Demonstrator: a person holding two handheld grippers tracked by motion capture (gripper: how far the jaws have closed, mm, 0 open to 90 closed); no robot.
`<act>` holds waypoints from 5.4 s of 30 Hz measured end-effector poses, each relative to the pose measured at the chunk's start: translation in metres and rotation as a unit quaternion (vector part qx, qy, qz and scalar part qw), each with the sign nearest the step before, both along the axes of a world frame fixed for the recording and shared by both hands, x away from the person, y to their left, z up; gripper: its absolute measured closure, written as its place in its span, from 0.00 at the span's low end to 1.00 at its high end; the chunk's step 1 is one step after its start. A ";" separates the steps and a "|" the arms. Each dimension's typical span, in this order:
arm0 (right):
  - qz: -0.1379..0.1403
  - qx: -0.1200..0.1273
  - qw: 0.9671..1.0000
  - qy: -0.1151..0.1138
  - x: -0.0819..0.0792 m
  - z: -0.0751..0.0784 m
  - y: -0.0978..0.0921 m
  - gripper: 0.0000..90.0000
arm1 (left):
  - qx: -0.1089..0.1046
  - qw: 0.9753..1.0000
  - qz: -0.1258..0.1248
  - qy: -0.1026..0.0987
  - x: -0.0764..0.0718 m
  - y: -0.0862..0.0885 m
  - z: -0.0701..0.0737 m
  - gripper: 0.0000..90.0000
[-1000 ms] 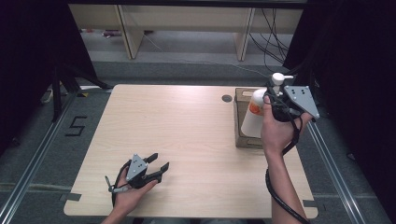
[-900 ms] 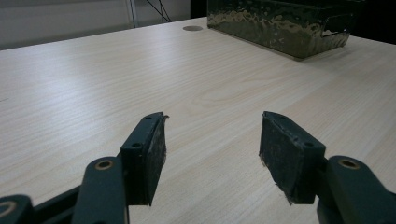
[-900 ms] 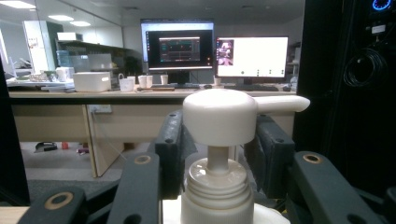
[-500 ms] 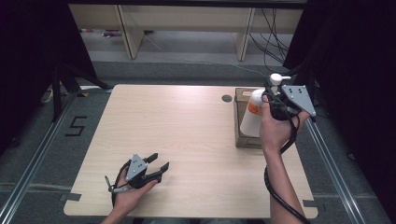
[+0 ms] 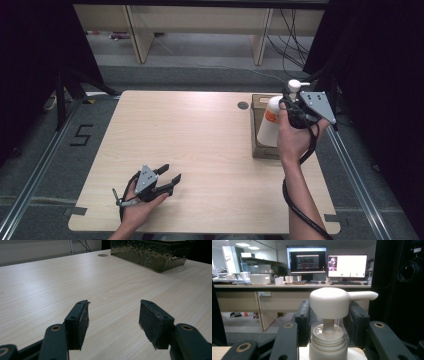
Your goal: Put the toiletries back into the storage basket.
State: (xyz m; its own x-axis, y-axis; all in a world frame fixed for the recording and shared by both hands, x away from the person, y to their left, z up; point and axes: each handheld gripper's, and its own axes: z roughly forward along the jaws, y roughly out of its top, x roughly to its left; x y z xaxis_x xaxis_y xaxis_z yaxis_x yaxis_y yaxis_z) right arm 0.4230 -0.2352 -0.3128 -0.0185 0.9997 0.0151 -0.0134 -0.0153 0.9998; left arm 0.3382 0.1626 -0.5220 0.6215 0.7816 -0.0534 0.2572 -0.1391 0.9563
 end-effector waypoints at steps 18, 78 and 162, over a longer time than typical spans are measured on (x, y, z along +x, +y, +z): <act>-0.001 -0.007 1.000 0.007 0.004 -0.004 -0.001 0.67 | 0.004 1.000 0.002 0.002 -0.001 0.001 0.001 0.44; 0.001 -0.009 0.999 0.051 0.002 -0.052 0.001 0.67 | 0.006 1.000 0.000 0.004 -0.001 0.001 0.001 0.44; 0.030 -0.035 0.995 0.089 -0.049 -0.073 -0.011 0.49 | 0.005 1.000 0.002 0.004 -0.002 0.000 0.001 0.44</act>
State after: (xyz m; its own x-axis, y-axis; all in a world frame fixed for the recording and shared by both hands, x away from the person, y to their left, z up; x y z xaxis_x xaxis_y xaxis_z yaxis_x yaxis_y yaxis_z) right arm 0.3737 -0.2461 -0.3856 -0.0823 0.9955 -0.0461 0.1621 0.0590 0.9850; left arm 0.3363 0.1624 -0.5214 0.6187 0.7841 -0.0497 0.2648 -0.1485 0.9528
